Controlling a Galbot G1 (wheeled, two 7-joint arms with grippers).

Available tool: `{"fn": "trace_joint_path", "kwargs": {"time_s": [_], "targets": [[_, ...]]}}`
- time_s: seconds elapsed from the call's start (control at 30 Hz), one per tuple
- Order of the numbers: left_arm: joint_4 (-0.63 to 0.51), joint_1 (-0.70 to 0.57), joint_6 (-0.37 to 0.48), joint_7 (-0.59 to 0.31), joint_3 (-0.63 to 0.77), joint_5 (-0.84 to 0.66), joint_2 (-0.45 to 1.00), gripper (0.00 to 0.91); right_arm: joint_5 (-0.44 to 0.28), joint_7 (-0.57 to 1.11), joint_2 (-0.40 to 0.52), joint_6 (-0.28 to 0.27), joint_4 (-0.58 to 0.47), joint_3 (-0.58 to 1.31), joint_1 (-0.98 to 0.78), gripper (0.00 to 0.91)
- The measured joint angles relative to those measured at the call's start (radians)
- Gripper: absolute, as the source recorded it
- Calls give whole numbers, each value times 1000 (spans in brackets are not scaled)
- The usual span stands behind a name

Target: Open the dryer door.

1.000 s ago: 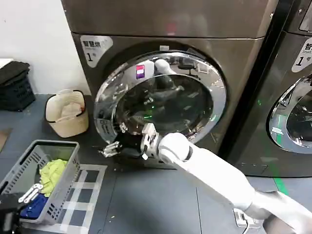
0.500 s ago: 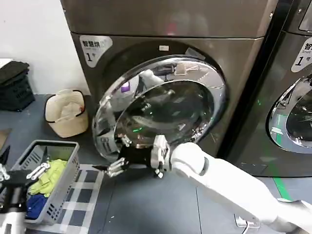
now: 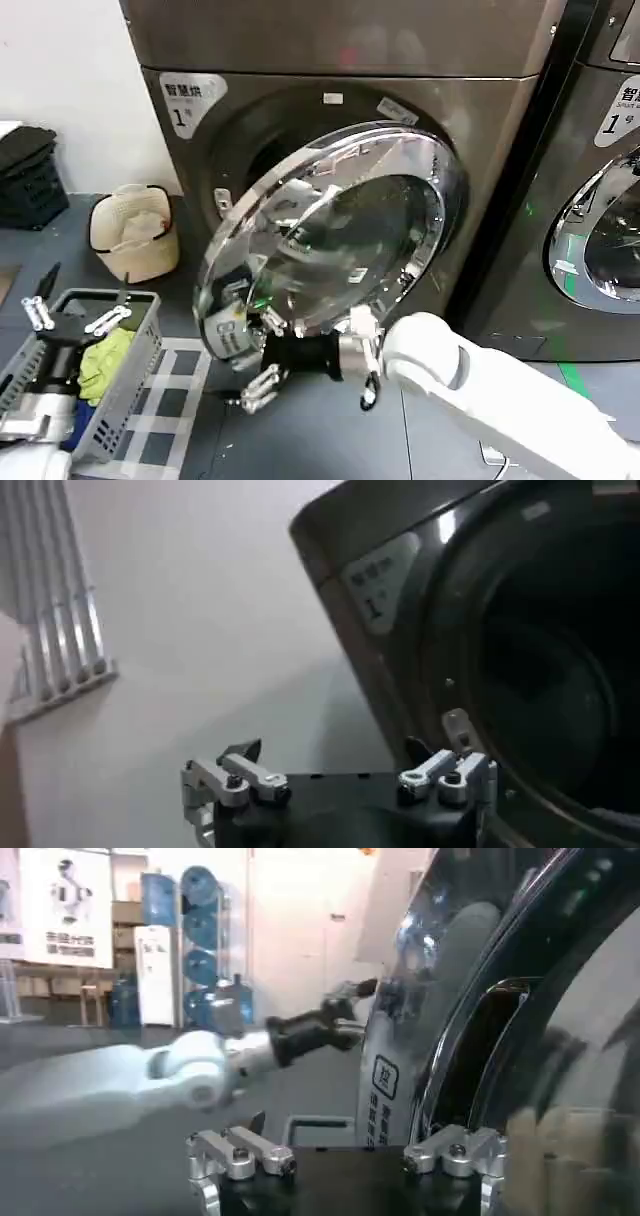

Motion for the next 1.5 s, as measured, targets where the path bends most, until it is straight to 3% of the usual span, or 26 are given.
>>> {"fn": "trace_joint_path", "kwargs": {"time_s": [0.47,0.93,1.5], "targets": [[86,-96,-44,25,171,53,139,907,4,-106,-130,17,89,59,-78,907],[136,-146,-170,61,318,217,227,907,7,-150,-228,36,137,138,-157,907],[139,-171,-252,106,429,324,341,907,-82,-173,-300,85,206,370,-416,907]]}}
